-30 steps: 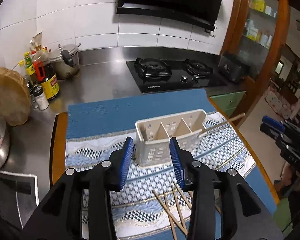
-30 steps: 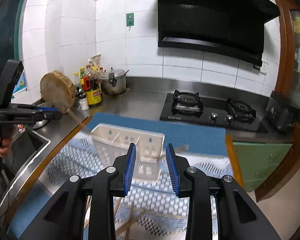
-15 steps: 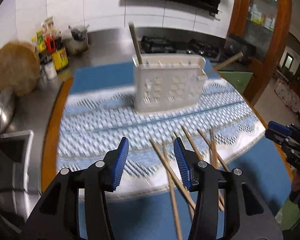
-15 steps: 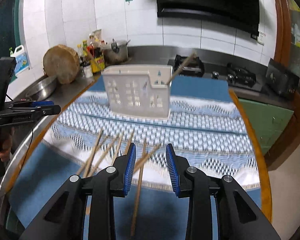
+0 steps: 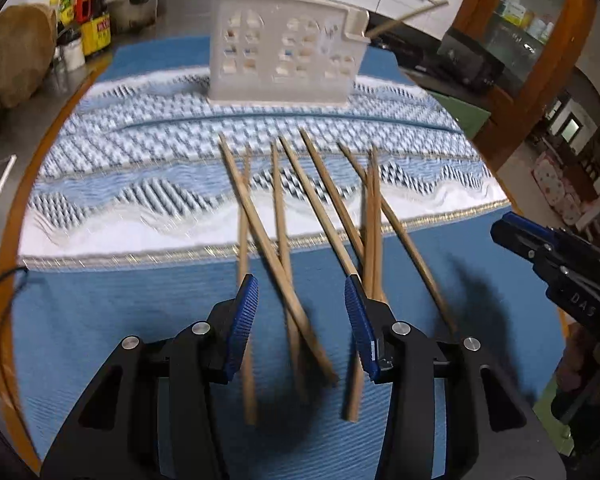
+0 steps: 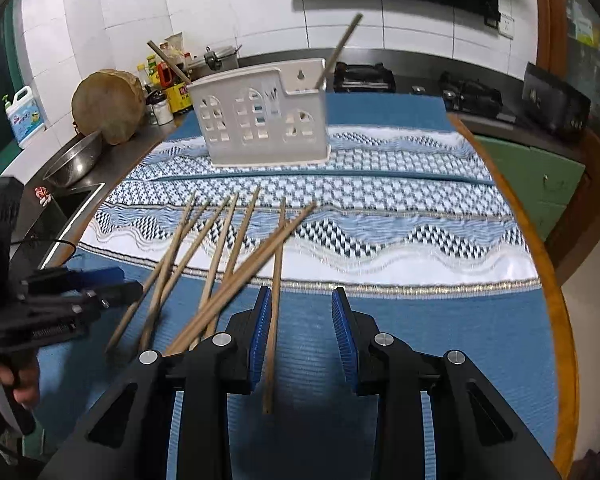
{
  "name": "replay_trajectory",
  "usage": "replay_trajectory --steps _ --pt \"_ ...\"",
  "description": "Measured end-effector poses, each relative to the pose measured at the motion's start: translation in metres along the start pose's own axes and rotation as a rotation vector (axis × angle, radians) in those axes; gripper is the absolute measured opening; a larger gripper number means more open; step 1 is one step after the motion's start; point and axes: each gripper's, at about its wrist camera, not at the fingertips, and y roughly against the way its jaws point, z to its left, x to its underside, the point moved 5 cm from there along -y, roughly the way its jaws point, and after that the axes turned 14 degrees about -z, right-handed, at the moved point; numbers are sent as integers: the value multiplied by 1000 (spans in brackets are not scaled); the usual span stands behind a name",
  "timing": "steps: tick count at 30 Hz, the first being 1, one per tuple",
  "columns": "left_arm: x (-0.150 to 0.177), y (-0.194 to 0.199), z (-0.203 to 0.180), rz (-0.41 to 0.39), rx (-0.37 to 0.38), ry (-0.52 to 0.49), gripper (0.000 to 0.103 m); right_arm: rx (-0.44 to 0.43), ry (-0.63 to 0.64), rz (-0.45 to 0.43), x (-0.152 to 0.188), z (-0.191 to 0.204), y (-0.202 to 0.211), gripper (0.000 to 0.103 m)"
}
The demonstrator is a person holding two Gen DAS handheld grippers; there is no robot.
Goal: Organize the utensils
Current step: 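Lower the left gripper onto a chopstick in the pile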
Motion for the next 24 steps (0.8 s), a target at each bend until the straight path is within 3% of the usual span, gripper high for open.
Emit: replay_trajectory --steps 2,16,24 --pt "5 -5 -3 14 1 -4 31 1 -4 9 4 -2 0 31" --pt "22 -24 3 56 -29 26 12 -16 -16 64 26 -1 -5 31" --pt "18 -19 12 48 -32 19 9 -20 -18 78 30 -2 -9 31"
